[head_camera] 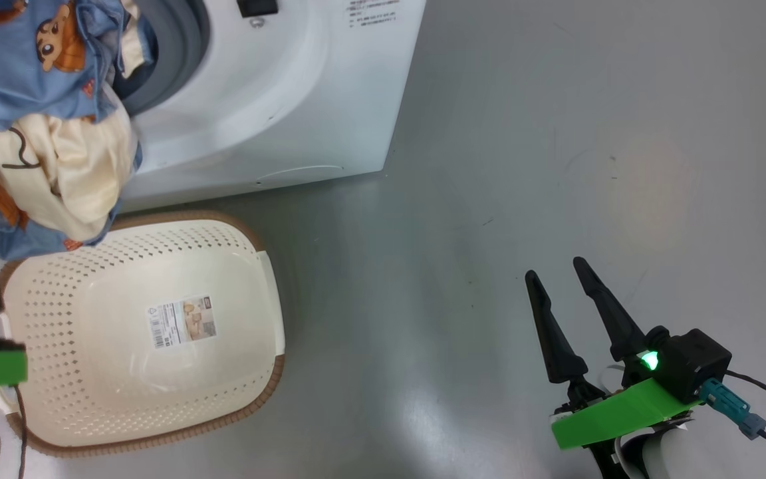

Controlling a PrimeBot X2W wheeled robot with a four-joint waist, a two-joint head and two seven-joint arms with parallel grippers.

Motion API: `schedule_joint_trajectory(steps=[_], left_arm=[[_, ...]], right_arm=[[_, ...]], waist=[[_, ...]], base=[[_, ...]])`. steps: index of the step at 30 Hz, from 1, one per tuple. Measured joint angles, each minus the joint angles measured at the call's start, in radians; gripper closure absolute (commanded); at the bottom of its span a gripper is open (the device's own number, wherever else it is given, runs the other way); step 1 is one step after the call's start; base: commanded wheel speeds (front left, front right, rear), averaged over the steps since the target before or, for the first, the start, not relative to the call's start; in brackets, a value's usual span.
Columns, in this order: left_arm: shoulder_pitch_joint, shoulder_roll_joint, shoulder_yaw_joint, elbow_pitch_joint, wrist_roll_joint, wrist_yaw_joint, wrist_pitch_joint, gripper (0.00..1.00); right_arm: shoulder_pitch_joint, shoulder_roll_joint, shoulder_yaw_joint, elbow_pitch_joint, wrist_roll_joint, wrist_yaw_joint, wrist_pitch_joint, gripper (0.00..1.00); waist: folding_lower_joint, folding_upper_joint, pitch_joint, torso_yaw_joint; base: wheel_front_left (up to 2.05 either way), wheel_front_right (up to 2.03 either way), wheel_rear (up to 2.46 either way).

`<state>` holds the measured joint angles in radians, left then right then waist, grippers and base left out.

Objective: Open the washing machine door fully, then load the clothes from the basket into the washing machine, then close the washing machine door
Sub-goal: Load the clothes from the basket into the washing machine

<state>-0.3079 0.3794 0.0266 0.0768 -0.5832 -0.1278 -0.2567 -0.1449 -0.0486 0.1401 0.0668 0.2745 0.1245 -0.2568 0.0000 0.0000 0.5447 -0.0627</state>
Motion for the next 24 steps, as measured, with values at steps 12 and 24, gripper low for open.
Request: schedule_joint_trajectory(steps=[12, 24], left_arm=[[0.181, -0.035, 0.077, 0.0, 0.032, 0.0, 0.0, 0.0], [0.312, -0.06, 0.116, 0.013, 0.047, 0.0, 0.0, 0.0]], right_arm=[[0.0, -0.001, -0.001, 0.005, -0.017, 0.0, 0.0, 0.0], [0.0, -0.001, -0.001, 0.008, -0.018, 0.0, 0.0, 0.0]], waist=[[0.0, 0.0, -0.005, 0.0], [0.0, 0.0, -0.006, -0.003]], base=[[0.0, 0.0, 0.0], [0.0, 0.0, 0.0]])
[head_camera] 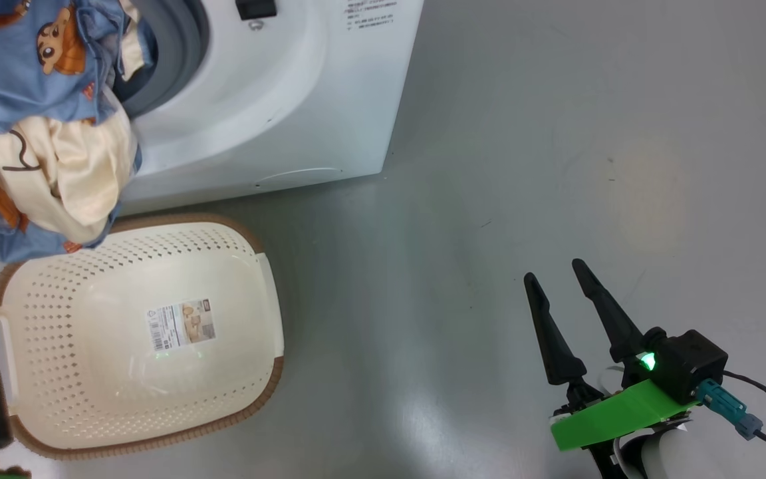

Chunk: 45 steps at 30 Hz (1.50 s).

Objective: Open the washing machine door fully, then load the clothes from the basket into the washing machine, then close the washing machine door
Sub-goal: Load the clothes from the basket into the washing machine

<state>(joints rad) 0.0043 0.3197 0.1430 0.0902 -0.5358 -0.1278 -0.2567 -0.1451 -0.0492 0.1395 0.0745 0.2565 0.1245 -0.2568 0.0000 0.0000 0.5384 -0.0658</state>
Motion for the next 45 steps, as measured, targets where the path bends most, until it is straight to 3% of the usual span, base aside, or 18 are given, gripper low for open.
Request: schedule_joint_trajectory(steps=[17, 24, 45], left_arm=[[0.058, -0.013, 0.027, -0.005, 0.014, 0.0, 0.0, 0.0], [0.05, -0.001, -0.027, 0.017, -0.002, 0.0, 0.0, 0.0], [-0.241, 0.081, -0.186, 0.218, -0.077, 0.0, 0.0, 0.0]], right_arm=[[0.0, 0.0, 0.0, 0.001, 0.0, 0.0, 0.0, 0.0], [0.0, 0.0, 0.003, -0.001, 0.0, 0.0, 0.0, 0.0], [0.0, 0.0, 0.012, -0.049, 0.002, 0.0, 0.0, 0.0]], waist=[[0.0, 0.0, 0.001, -0.005], [0.0, 0.0, 0.008, -0.014], [0.0, 0.0, 0.092, -0.055]], base=[[0.0, 0.0, 0.0], [0.0, 0.0, 0.0], [0.0, 0.0, 0.0]])
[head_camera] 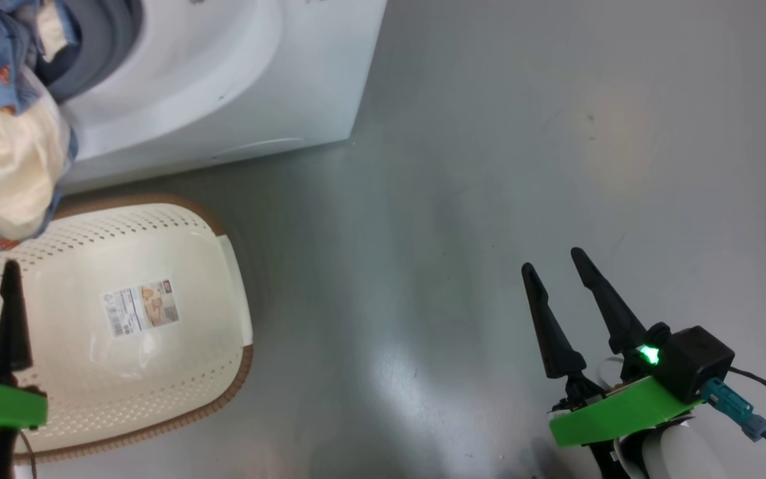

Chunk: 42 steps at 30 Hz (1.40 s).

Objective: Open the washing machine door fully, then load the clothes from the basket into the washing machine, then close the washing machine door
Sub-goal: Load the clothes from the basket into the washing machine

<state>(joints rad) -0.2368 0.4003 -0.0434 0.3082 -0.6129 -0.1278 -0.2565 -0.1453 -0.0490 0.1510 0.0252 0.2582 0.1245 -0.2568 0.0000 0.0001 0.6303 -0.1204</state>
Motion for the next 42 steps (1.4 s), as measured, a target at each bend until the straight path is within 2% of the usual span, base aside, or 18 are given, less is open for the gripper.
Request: schedule_joint_trajectory(steps=[8, 15, 24, 25, 26, 27, 28, 42], left_arm=[[-0.103, 0.015, -0.013, 0.092, -0.05, 0.0, 0.0, 0.0], [-0.205, 0.05, -0.047, 0.159, -0.079, 0.0, 0.0, 0.0], [-0.298, 0.099, -0.121, 0.198, -0.19, 0.0, 0.0, 0.0], [-0.304, 0.106, -0.123, 0.192, -0.192, 0.0, 0.0, 0.03], [-0.308, 0.111, -0.127, 0.182, -0.192, 0.0, 0.0, 0.4], [-0.308, 0.113, -0.127, 0.169, -0.193, 0.0, 0.0, 0.68], [-0.308, 0.114, -0.128, 0.157, -0.193, 0.0, 0.0, 1.0], [-0.189, 0.126, -0.202, -0.098, -0.177, 0.0, 0.0, 1.0]], right_arm=[[0.0, 0.0, 0.001, -0.02, 0.0, 0.0, 0.0, 0.0], [0.0, 0.0, 0.012, -0.033, 0.007, 0.0, 0.0, 0.0], [0.0, 0.001, 0.024, -0.04, 0.027, 0.0, 0.0, 0.0], [0.0, 0.001, 0.025, -0.04, 0.027, 0.0, 0.0, 0.0], [0.0, 0.001, 0.025, -0.04, 0.027, 0.0, 0.0, 0.0], [0.0, 0.001, 0.024, -0.04, 0.027, 0.0, 0.0, 0.0], [0.0, 0.001, 0.024, -0.04, 0.027, 0.0, 0.0, 0.0], [-0.005, 0.001, 0.02, 0.0, 0.053, 0.0, 0.0, 0.0]], waist=[[0.0, 0.0, 0.045, -0.012], [0.0, 0.0, 0.089, -0.024], [0.0, 0.0, 0.122, -0.052], [0.0, 0.0, 0.123, -0.055], [0.0, 0.0, 0.121, -0.056], [0.0, 0.0, 0.119, -0.056], [0.0, 0.0, 0.116, -0.055], [0.0, 0.0, 0.043, -0.03]], base=[[0.0, 0.0, 0.0], [0.0, 0.0, 0.0], [0.0, 0.0, 0.0], [0.0, 0.0, 0.0], [0.0, 0.0, 0.0], [0.0, 0.0, 0.0], [0.0, 0.0, 0.0], [0.0, 0.0, 0.0]])
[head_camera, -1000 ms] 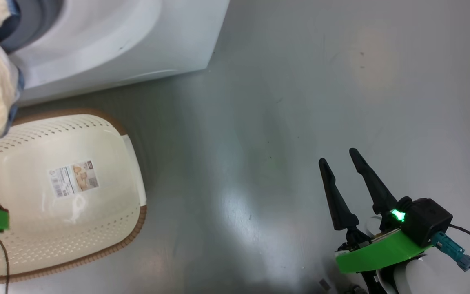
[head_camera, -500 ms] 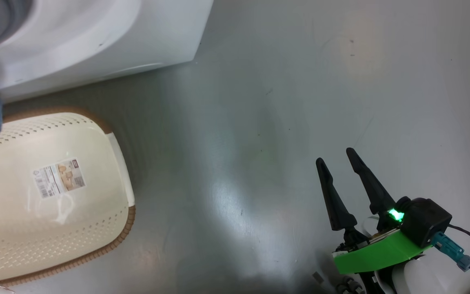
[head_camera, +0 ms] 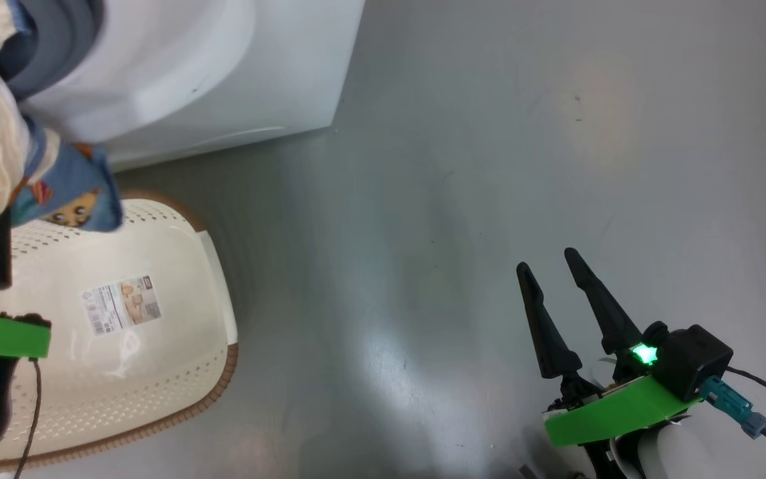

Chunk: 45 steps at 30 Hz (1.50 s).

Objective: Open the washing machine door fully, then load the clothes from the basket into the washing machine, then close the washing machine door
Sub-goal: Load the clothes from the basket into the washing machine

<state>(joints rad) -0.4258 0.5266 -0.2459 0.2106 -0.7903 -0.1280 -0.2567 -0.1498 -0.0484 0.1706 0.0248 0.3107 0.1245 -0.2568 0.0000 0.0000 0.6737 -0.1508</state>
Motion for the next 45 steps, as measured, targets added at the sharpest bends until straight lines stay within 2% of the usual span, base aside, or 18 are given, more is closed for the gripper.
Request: schedule_joint_trajectory(steps=[7, 15, 21, 30, 45], left_arm=[[0.007, 0.009, 0.067, -0.141, 0.083, 0.0, 0.0, 1.0], [-0.058, 0.033, 0.118, -0.159, 0.163, 0.0, 0.0, 1.0], [-0.172, 0.076, 0.106, -0.086, 0.218, 0.0, 0.0, 1.0], [-0.394, 0.124, -0.034, 0.077, 0.249, 0.0, 0.0, 1.0], [-0.637, 0.137, -0.114, 0.299, 0.16, 0.0, 0.082, 1.0]], right_arm=[[-0.006, 0.0, 0.0, 0.016, 0.008, 0.0, 0.0, 0.0], [-0.012, 0.0, -0.001, 0.025, 0.013, 0.0, 0.0, 0.0], [-0.013, 0.0, 0.001, 0.025, 0.017, 0.0, 0.0, 0.0], [-0.013, 0.0, 0.009, 0.023, 0.035, 0.0, 0.0, 0.0], [-0.011, 0.0, 0.044, 0.018, 0.052, 0.0, 0.0, 0.0]], waist=[[-0.0001, 0.0, -0.022, 0.01], [-0.0001, 0.0, -0.033, 0.012], [-0.0001, 0.0, -0.028, 0.006], [0.0, 0.0, -0.012, -0.006], [0.0, 0.0, 0.023, -0.043]], base=[[0.0, 0.0, 0.0], [0.0, 0.0, 0.0], [0.0, 0.0, 0.0], [0.0, 0.0, 0.0], [0.0, 0.0, 0.0]])
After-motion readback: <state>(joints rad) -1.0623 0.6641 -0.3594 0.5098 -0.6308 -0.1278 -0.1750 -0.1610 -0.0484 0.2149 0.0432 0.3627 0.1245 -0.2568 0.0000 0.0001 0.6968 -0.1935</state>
